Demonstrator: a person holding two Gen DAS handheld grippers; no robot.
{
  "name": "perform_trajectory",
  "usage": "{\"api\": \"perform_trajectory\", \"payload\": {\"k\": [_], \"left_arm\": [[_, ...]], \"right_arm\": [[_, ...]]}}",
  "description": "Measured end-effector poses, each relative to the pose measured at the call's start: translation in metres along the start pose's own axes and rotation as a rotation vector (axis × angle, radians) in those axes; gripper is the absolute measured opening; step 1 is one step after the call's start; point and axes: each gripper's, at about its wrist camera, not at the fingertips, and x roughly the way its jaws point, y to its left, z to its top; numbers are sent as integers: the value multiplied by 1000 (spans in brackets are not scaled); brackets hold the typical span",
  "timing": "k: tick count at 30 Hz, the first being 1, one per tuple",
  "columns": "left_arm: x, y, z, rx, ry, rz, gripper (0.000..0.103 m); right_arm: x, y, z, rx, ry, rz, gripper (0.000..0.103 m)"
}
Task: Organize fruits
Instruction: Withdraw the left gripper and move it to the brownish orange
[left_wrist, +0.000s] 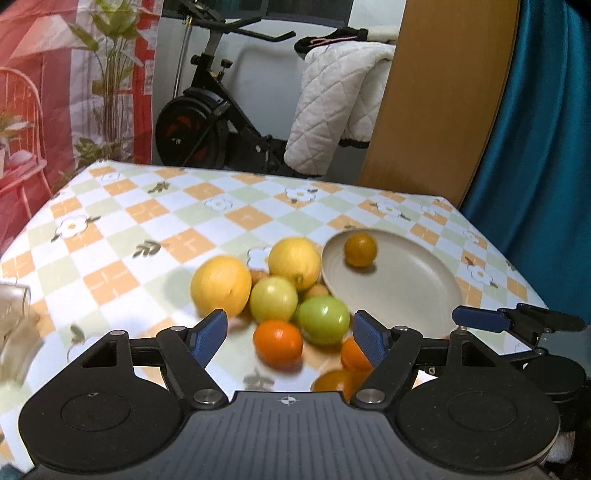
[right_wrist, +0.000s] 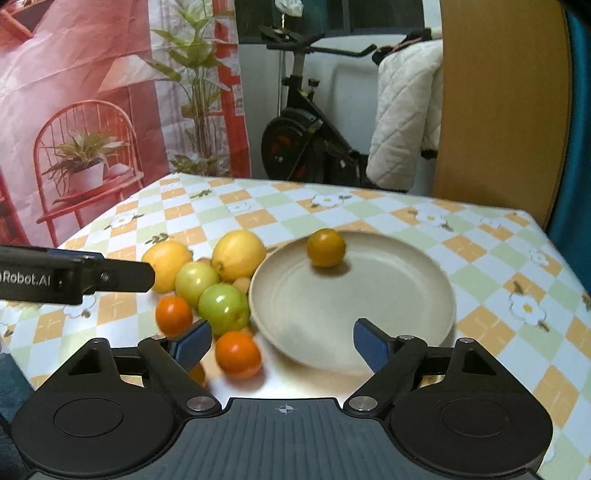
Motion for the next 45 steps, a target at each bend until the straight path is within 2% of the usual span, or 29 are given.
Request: {"api": "perform_trajectory", "payload": {"k": [3,6,12,15,17,18,24,31,37,39,43,45], "left_arm": [[1,3,-7,-4,14,-7,76],[1,6,-13,-1,28,27,76],[0,4,-15,8,30,34,77],[0,1,-18,24,30,35,77],[1,2,-19,18,37,30,77],[1,3,-19,11,38,28,77],[-4,4,-19,-5,11,86,77],[0,2,-18,6,50,89,77],[0,-3,-21,37,53,78,77],[1,-4,-22,46,62,74,77],[4,-4,-22,51,78,81,77],[5,-4,-22,53,85,90,77]], "right_arm": [[1,8,-6,-30,11,8,81],[0,14,-10,-61,10,18,77],[-4,20,-12,-92,0,45,77],[-1,22,-12,-95,21,30,80],[2,21,-12,-84,49,30,88],[4,20,-12,-76,57,23,89],[5,20,-16,-79,64,28,90],[5,22,-17,-75,67,52,90],[5,21,-18,-67,70,66,90],[6,23,-18,-75,75,75,89],[9,28,-21,-97,98,88,75],[9,30,-22,-106,103,95,72]]}}
